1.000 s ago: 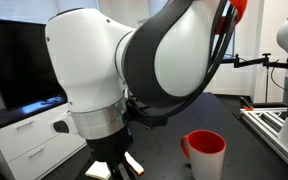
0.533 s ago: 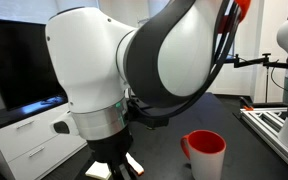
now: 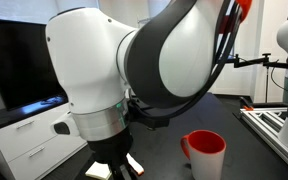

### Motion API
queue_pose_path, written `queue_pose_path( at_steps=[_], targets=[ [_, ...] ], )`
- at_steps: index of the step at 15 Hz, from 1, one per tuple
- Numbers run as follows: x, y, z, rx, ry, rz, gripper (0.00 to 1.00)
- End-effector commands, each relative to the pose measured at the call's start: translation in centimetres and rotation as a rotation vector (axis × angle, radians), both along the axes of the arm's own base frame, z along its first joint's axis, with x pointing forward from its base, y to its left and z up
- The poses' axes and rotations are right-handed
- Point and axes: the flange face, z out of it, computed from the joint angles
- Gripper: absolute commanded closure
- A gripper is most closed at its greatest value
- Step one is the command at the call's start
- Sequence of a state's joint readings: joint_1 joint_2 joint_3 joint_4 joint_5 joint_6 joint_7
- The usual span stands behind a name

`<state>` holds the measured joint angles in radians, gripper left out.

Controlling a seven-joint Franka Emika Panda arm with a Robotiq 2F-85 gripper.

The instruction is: Put the orange block on the blue block

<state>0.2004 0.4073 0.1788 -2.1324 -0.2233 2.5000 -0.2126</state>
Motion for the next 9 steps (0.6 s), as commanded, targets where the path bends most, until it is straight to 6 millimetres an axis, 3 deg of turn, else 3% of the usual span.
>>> queue_pose_path(
  at_steps=[1,3,8,9],
  targets=[
    [-0.13,0.04,1.14,0.016,-0.008,-0.003,0.47],
    [-0.13,0.06,1.15,0.015,-0.006,-0.003,0.42],
    [-0.19,0.03,1.24,0.018,-0.006,-0.005,0.04],
    [-0.23,0.0,1.27,0.018,-0.004,-0.003,0.01]
  ],
)
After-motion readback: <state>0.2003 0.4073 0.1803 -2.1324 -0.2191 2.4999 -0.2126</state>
